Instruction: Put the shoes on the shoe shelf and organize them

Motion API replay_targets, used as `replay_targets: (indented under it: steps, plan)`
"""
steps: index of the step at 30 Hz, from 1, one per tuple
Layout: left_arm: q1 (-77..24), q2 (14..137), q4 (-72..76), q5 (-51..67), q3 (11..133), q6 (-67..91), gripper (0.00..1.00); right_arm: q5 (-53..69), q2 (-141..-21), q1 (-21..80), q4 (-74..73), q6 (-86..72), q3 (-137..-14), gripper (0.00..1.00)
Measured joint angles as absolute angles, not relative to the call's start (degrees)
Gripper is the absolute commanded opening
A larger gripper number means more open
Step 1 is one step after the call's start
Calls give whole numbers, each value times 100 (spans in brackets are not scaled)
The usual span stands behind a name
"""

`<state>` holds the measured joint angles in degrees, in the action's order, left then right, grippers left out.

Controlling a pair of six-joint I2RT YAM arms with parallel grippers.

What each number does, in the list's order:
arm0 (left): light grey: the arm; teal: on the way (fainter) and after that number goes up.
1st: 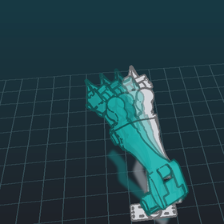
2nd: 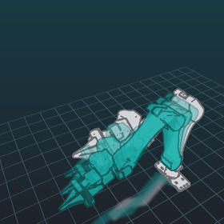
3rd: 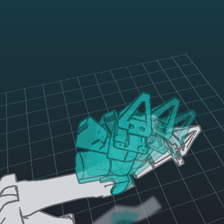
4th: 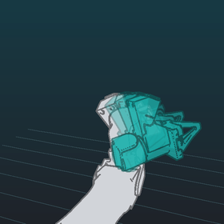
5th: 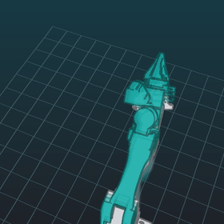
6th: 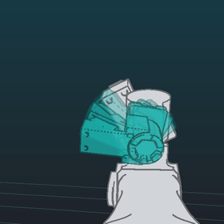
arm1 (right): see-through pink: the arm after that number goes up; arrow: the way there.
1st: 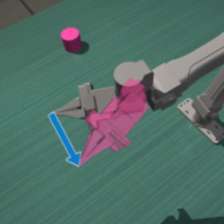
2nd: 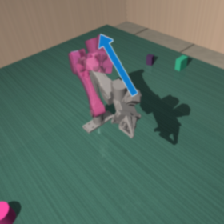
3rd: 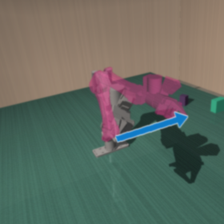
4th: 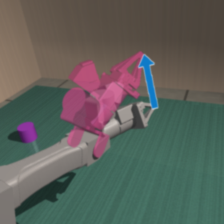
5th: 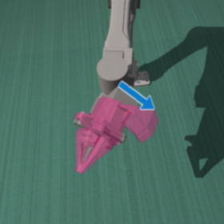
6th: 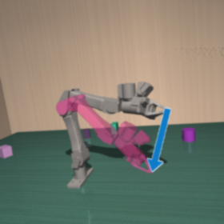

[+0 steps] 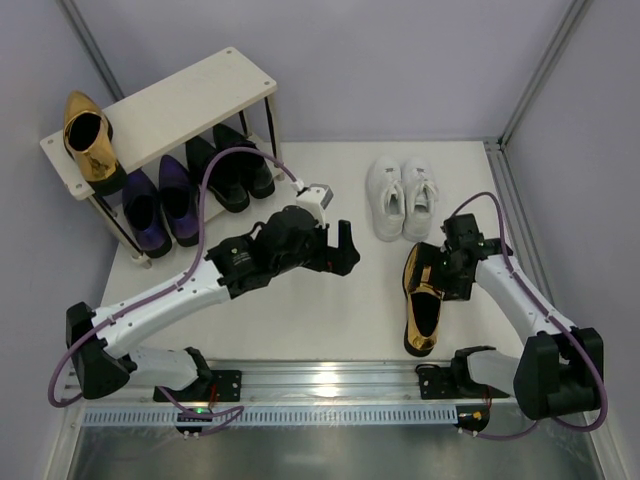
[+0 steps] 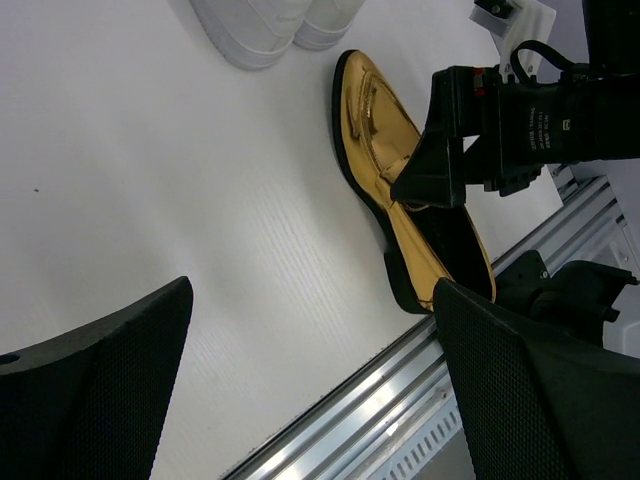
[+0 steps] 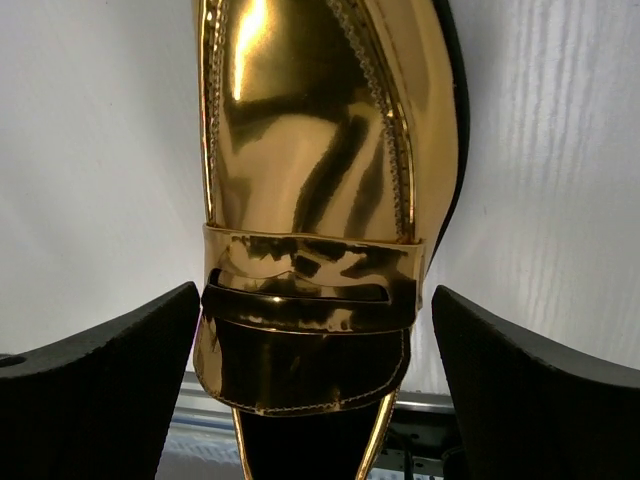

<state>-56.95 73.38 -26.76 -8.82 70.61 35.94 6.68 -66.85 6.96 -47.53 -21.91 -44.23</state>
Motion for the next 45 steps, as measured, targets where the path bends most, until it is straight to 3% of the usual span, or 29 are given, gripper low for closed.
replay_targets:
  steps: [10,11,12,13,15,16,17,24,33,38,45]
  plan:
    - [-5732,7223,-2670,-972,6779,3708,100,766,-7391,1192,-4807,-1955,-4381,99]
    - [-5732,7181,-2665,-982,6755,3710,100,744,-7422,1208,-4812,-1949,-4381,94]
    - [-5732,7137,-2648,-993,6722,3712,100,731,-7441,1221,-4810,-1927,-4381,88]
    - [-5734,7105,-2646,-1002,6696,3717,100,705,-7463,1234,-4812,-1896,-4381,69]
    - [-5734,7032,-2630,-1007,6617,3732,100,650,-7500,1234,-4827,-1789,-4381,44]
    - [-5734,7004,-2630,-1007,6580,3736,99,611,-7500,1223,-4849,-1761,-4379,15]
    - [-5734,6978,-2626,-1007,6530,3745,100,607,-7498,1221,-4871,-1728,-4379,4]
    - [-5736,6838,-2644,-1033,6316,3828,100,891,-7258,1577,-4904,-1664,-4403,4]
    - [-5736,6484,-2709,-1402,6294,3859,100,1702,-7419,3776,-4720,-2477,-4751,4]
    - [-5736,6344,-2827,-1559,6294,3865,100,1758,-8962,3955,-4477,-2827,-6386,4]
    - [-5736,6257,-3059,-1730,6276,3907,100,1170,-11677,3857,-4191,-2926,-10071,4]
